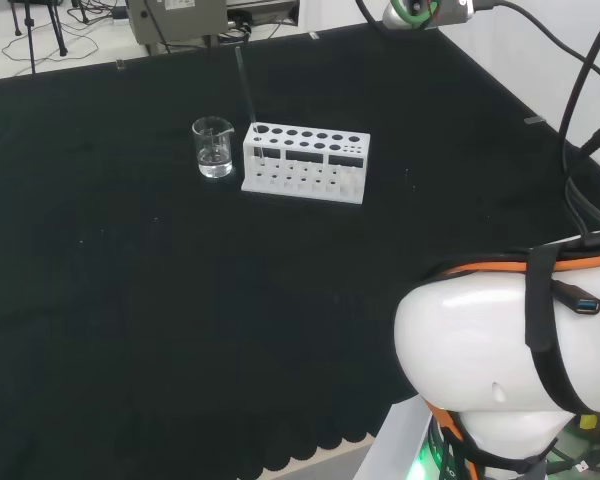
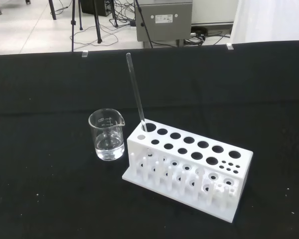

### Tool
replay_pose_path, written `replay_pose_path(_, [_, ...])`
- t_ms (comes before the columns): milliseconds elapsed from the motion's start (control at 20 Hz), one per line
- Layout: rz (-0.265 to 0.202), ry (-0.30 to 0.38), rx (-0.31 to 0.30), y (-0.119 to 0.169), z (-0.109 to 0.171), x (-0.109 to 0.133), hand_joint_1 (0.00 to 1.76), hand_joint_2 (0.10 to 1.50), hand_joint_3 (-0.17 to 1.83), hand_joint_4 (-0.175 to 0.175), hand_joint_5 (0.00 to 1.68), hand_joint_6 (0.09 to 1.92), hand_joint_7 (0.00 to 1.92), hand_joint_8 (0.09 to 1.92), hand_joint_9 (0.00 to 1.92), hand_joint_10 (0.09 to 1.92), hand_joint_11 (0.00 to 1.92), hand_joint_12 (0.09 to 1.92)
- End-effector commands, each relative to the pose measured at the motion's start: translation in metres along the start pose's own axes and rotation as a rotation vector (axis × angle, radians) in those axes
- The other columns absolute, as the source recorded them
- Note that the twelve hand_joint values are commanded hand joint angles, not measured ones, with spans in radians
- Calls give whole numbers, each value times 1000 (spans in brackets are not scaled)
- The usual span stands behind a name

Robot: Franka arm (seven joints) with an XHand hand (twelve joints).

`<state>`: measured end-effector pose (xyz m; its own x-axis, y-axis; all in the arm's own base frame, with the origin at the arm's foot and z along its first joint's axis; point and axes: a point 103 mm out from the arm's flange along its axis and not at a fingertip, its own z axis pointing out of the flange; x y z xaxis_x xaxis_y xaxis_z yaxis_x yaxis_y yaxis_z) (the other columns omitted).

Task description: Take the glass rod from the white test tube rack.

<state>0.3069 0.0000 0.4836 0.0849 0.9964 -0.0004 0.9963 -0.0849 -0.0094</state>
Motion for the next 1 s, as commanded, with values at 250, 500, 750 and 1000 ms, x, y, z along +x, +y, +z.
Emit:
replay_pose_path(250, [3,-15,-11,3,-1,4,560,847,494,-130,1,87,0,656,76,922,110,1456])
replay_pose_path(500, [5,-15,-11,6,0,3,560,861,468,-130,3,87,0,701,106,938,137,1459])
replay_pose_path(750, [-12,-22,-1,30,4,7,562,871,452,-131,27,87,2,845,246,928,284,1431])
replay_pose_path(1000, [-37,-25,-3,71,11,16,569,877,454,-141,78,87,86,936,431,914,421,1407])
